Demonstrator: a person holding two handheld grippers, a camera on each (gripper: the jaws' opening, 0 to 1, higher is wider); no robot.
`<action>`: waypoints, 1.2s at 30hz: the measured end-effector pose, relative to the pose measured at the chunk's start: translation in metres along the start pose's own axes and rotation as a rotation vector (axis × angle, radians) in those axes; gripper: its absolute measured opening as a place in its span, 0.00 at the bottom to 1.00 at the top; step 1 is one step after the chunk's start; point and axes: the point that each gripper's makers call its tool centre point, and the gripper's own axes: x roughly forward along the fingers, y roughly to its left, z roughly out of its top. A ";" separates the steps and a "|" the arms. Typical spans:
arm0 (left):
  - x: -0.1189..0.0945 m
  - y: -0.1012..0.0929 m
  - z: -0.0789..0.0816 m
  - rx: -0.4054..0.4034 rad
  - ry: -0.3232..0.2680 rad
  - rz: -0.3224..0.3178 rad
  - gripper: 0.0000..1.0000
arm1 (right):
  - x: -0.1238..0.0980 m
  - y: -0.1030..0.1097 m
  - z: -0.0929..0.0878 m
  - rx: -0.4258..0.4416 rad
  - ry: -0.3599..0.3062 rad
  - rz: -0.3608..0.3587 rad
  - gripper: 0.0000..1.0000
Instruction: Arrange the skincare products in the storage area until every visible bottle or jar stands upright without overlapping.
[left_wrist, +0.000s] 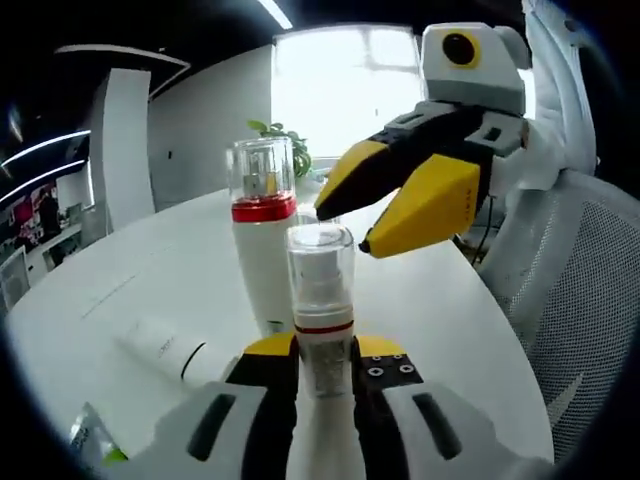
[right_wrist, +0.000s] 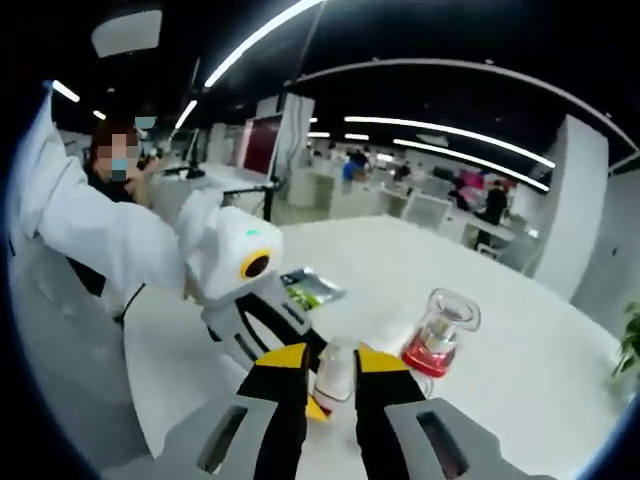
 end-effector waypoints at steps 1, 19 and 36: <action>0.001 -0.002 0.001 0.004 -0.001 -0.012 0.17 | 0.001 0.001 0.001 0.010 -0.003 0.006 0.10; 0.006 -0.006 0.004 0.036 -0.001 -0.106 0.17 | 0.002 0.000 -0.002 -0.010 0.008 0.000 0.11; 0.007 0.001 0.004 0.041 0.026 -0.094 0.18 | 0.002 -0.002 -0.003 0.010 0.017 -0.003 0.16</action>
